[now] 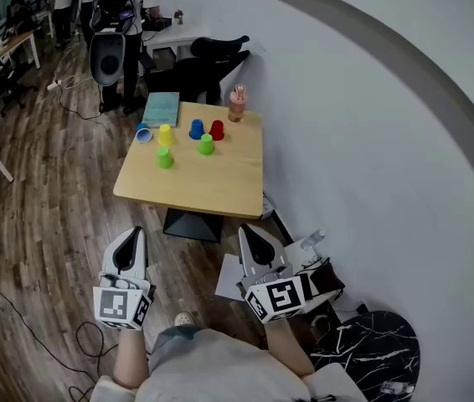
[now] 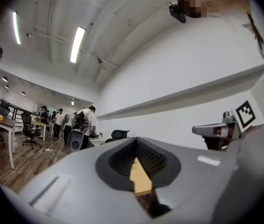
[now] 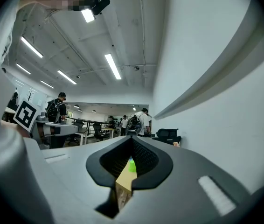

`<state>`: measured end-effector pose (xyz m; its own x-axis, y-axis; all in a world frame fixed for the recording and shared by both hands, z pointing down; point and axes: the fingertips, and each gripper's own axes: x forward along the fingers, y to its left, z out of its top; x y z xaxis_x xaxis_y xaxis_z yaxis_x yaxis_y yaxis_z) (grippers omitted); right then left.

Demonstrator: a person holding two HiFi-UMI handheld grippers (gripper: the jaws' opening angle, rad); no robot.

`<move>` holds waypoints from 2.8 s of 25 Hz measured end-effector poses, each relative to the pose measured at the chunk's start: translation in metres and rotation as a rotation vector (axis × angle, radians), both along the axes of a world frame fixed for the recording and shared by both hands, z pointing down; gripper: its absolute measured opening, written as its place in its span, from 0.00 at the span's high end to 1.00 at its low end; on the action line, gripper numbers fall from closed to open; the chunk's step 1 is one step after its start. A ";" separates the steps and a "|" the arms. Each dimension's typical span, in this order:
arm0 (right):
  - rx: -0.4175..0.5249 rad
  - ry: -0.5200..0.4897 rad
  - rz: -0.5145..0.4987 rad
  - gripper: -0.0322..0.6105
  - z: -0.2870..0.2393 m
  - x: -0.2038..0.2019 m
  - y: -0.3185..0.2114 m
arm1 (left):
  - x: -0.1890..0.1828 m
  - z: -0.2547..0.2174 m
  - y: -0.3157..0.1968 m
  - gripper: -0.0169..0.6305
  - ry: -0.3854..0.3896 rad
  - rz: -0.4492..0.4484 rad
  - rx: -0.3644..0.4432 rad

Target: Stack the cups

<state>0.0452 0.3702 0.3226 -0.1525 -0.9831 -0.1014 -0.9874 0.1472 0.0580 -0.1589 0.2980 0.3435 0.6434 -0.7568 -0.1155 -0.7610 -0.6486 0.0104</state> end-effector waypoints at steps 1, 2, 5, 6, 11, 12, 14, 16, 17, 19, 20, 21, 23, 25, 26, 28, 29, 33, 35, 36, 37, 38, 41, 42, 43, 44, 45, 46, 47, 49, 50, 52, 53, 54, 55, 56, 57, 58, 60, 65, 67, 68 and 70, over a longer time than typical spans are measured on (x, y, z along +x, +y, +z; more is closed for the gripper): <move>0.003 0.002 0.001 0.95 -0.001 -0.003 -0.007 | -0.003 -0.001 -0.007 0.89 0.004 0.000 0.005; 0.007 0.006 0.001 0.95 -0.002 -0.006 -0.014 | -0.006 -0.002 -0.013 0.89 0.007 0.000 0.010; 0.016 0.015 0.000 0.95 -0.003 -0.016 -0.032 | -0.015 -0.006 -0.031 0.89 0.010 0.001 0.018; 0.015 0.018 0.000 0.95 -0.003 -0.019 -0.037 | -0.018 -0.006 -0.036 0.89 0.009 0.002 0.018; -0.010 0.017 -0.005 0.95 0.008 -0.032 -0.062 | -0.029 0.001 -0.062 0.89 0.020 0.002 0.002; -0.016 0.018 -0.005 0.95 0.010 -0.032 -0.067 | -0.028 0.003 -0.068 0.89 0.021 0.003 -0.003; -0.027 0.026 -0.002 0.94 0.012 -0.030 -0.077 | -0.026 0.005 -0.078 0.89 0.022 0.004 -0.013; -0.038 0.023 0.001 0.95 0.015 -0.026 -0.089 | -0.023 0.009 -0.090 0.89 0.026 0.001 -0.023; -0.040 0.017 0.001 0.95 0.017 -0.023 -0.096 | -0.022 0.011 -0.097 0.89 0.029 -0.001 -0.026; -0.039 0.015 0.000 0.95 0.018 -0.017 -0.113 | -0.018 0.014 -0.112 0.89 0.024 -0.004 -0.028; -0.038 0.017 -0.001 0.95 0.018 -0.014 -0.123 | -0.016 0.014 -0.121 0.89 0.019 -0.007 -0.028; -0.038 0.018 -0.003 0.95 0.018 -0.010 -0.133 | -0.013 0.015 -0.131 0.89 0.017 -0.011 -0.028; -0.038 0.013 -0.011 0.95 0.019 -0.003 -0.156 | -0.008 0.015 -0.152 0.89 0.018 -0.021 -0.027; -0.035 0.006 -0.024 0.95 0.019 0.005 -0.180 | -0.001 0.012 -0.173 0.89 0.018 -0.031 -0.022; -0.032 0.005 -0.031 0.95 0.018 0.009 -0.193 | 0.004 0.009 -0.183 0.89 0.015 -0.035 -0.019; -0.028 0.008 -0.043 0.95 0.014 0.017 -0.217 | 0.013 0.003 -0.204 0.89 0.012 -0.043 -0.011; -0.028 0.011 -0.049 0.95 0.013 0.021 -0.228 | 0.017 0.002 -0.215 0.88 0.014 -0.047 -0.009; -0.025 0.019 -0.076 0.95 0.007 0.037 -0.271 | 0.031 -0.001 -0.252 0.89 0.017 -0.074 -0.003; -0.024 0.019 -0.090 0.95 0.005 0.045 -0.291 | 0.039 -0.002 -0.268 0.89 0.016 -0.086 -0.002; -0.022 0.021 -0.097 0.95 0.004 0.049 -0.301 | 0.042 -0.003 -0.276 0.89 0.016 -0.091 -0.001; -0.020 0.022 -0.104 0.95 0.002 0.053 -0.310 | 0.046 -0.004 -0.283 0.89 0.015 -0.097 0.001; -0.019 0.024 -0.111 0.95 0.001 0.056 -0.319 | 0.049 -0.006 -0.290 0.89 0.015 -0.103 0.003; -0.016 0.030 -0.134 0.95 -0.001 0.066 -0.342 | 0.059 -0.008 -0.308 0.89 0.014 -0.123 0.006; -0.015 0.034 -0.142 0.95 -0.002 0.069 -0.349 | 0.062 -0.008 -0.314 0.89 0.015 -0.130 0.008; -0.013 0.038 -0.150 0.95 -0.003 0.072 -0.356 | 0.065 -0.007 -0.320 0.89 0.018 -0.137 0.010; -0.011 0.041 -0.157 0.95 -0.003 0.075 -0.363 | 0.068 -0.006 -0.326 0.89 0.021 -0.143 0.012; -0.011 0.041 -0.164 0.95 -0.003 0.079 -0.369 | 0.072 -0.005 -0.330 0.89 0.022 -0.148 0.012; -0.013 0.041 -0.170 0.95 -0.001 0.083 -0.374 | 0.076 -0.005 -0.334 0.89 0.021 -0.152 0.012; -0.017 0.042 -0.175 0.95 0.001 0.087 -0.379 | 0.081 -0.004 -0.338 0.89 0.021 -0.156 0.010; -0.035 0.042 -0.188 0.95 0.006 0.093 -0.388 | 0.088 -0.001 -0.344 0.89 0.022 -0.163 0.004; -0.047 0.041 -0.195 0.95 0.011 0.096 -0.392 | 0.092 0.001 -0.346 0.89 0.021 -0.165 0.000; -0.072 0.037 -0.205 0.95 0.019 0.100 -0.398 | 0.098 0.006 -0.349 0.89 0.020 -0.169 -0.011; -0.085 0.035 -0.209 0.95 0.024 0.102 -0.401 | 0.100 0.009 -0.351 0.89 0.020 -0.170 -0.018; -0.100 0.032 -0.211 0.95 0.029 0.104 -0.403 | 0.102 0.012 -0.352 0.89 0.020 -0.172 -0.026; -0.115 0.030 -0.214 0.95 0.034 0.105 -0.405 | 0.104 0.015 -0.353 0.89 0.017 -0.173 -0.033; -0.131 0.028 -0.217 0.95 0.041 0.106 -0.407 | 0.105 0.019 -0.355 0.89 0.012 -0.174 -0.039; -0.149 0.026 -0.219 0.94 0.048 0.107 -0.409 | 0.107 0.022 -0.356 0.89 0.006 -0.175 -0.046; -0.167 0.025 -0.220 0.95 0.056 0.108 -0.410 | 0.108 0.025 -0.357 0.89 0.001 -0.175 -0.055; -0.209 0.019 -0.218 0.95 0.073 0.110 -0.412 | 0.109 0.031 -0.360 0.89 -0.004 -0.176 -0.074; -0.340 0.002 -0.212 0.94 0.117 0.115 -0.422 | 0.113 0.044 -0.369 0.89 -0.026 -0.163 -0.111; -0.396 -0.001 -0.212 0.94 0.138 0.117 -0.428 | 0.116 0.050 -0.374 0.89 -0.040 -0.156 -0.123; -0.421 -0.003 -0.209 0.94 0.147 0.118 -0.431 | 0.116 0.053 -0.377 0.89 -0.046 -0.153 -0.130; -0.471 -0.005 -0.202 0.91 0.167 0.119 -0.437 | 0.115 0.060 -0.381 0.89 -0.054 -0.150 -0.148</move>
<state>0.1639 -0.0665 0.4893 -0.3452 -0.8730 0.3445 -0.9365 0.3446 -0.0650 -0.0438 -0.0832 0.4033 0.5248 -0.8505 0.0355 -0.8508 -0.5227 0.0532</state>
